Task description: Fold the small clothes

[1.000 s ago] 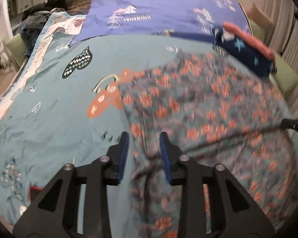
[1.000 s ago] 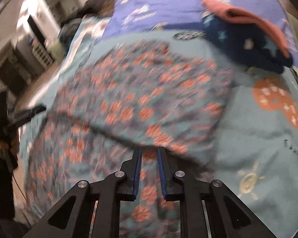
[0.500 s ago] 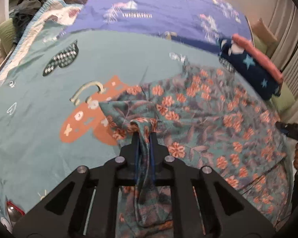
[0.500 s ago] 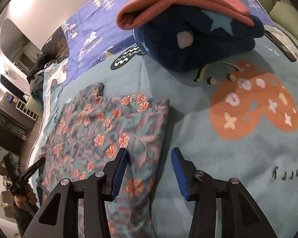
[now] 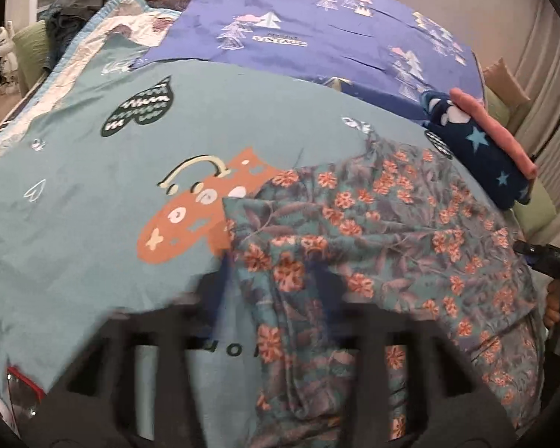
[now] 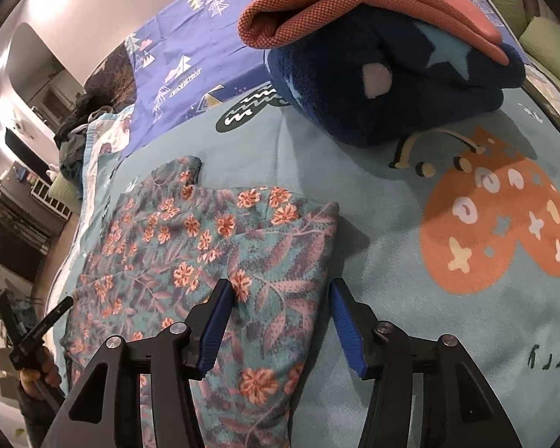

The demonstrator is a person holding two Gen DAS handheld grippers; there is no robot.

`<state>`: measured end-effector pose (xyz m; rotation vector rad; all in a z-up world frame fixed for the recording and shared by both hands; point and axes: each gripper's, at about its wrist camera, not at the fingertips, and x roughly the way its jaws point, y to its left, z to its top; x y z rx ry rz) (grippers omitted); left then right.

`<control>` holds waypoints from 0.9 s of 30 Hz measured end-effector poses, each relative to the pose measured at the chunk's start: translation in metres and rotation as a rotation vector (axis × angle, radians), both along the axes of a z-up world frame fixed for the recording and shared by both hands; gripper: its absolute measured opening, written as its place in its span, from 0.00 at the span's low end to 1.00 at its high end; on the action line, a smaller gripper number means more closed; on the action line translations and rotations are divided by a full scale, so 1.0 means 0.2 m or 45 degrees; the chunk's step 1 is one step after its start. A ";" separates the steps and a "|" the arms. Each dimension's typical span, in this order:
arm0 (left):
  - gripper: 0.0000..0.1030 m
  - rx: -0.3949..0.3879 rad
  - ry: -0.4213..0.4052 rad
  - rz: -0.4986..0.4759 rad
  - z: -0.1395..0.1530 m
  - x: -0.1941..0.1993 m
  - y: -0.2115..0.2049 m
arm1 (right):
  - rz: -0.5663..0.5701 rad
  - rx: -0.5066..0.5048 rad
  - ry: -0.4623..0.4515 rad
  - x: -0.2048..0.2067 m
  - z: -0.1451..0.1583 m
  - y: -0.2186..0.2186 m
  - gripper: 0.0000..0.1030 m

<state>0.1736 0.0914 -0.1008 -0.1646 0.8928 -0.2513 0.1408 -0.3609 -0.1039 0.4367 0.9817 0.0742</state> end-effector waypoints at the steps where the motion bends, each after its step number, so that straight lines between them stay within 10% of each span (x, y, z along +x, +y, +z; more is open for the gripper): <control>1: 0.65 0.007 0.023 -0.012 -0.02 0.02 -0.01 | 0.005 0.000 -0.003 0.01 -0.01 0.01 0.52; 3: 0.41 0.099 0.049 -0.044 -0.08 0.04 -0.05 | 0.035 -0.046 -0.013 0.03 -0.01 0.04 0.11; 6: 0.30 0.104 0.016 -0.060 -0.05 0.01 -0.07 | 0.028 -0.155 -0.019 0.00 0.02 0.09 0.13; 9: 0.29 0.204 -0.028 -0.012 0.02 -0.06 -0.06 | -0.025 -0.275 0.019 -0.09 0.06 0.09 0.42; 27: 0.50 0.062 -0.046 -0.052 0.12 -0.90 0.06 | 0.067 -0.102 -0.077 -1.06 0.19 0.21 0.43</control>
